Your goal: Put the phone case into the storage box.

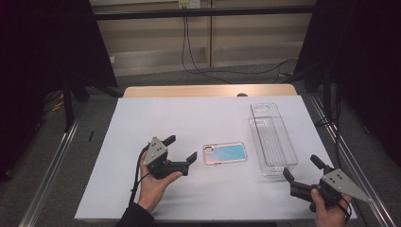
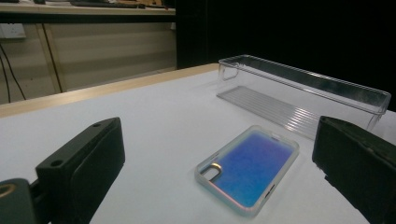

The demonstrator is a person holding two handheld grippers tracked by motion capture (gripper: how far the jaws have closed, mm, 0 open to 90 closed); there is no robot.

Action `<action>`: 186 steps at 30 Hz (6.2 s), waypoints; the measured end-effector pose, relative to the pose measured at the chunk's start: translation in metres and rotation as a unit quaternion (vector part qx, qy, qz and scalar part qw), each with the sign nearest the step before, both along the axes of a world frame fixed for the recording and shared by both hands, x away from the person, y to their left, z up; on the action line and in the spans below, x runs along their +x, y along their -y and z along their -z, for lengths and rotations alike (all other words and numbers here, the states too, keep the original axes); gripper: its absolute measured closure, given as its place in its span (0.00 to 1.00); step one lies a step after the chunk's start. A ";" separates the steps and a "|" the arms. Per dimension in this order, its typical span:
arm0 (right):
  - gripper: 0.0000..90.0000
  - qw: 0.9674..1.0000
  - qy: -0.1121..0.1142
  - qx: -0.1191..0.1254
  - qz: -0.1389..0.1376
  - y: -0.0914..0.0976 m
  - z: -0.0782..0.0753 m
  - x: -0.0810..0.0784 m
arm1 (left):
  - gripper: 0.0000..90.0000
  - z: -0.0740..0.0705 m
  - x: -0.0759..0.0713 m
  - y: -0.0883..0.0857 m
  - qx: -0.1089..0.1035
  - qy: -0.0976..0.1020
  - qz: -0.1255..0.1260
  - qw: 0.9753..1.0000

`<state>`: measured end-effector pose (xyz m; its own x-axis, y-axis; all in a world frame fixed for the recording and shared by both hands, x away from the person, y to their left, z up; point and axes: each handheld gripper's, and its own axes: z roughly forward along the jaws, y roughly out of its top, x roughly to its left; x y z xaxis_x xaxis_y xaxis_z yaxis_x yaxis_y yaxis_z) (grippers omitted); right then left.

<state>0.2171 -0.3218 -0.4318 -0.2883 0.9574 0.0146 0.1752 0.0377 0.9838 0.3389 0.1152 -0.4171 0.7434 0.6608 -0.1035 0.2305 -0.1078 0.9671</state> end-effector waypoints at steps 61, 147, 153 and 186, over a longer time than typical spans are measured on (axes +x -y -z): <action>0.00 1.000 0.002 -0.003 -0.005 0.000 0.000 -0.001 | 1.00 -0.005 0.024 0.036 0.043 -0.040 0.098 0.994; 0.00 1.000 0.002 -0.011 -0.009 -0.001 0.000 -0.002 | 1.00 0.031 0.061 0.074 0.238 -0.245 0.135 0.930; 0.00 1.000 0.002 -0.011 -0.010 -0.001 0.000 -0.002 | 1.00 0.031 0.067 0.074 0.242 -0.246 0.127 0.930; 0.00 1.000 0.001 -0.010 -0.012 -0.001 0.000 0.000 | 1.00 0.035 0.096 0.082 0.229 -0.242 0.068 0.940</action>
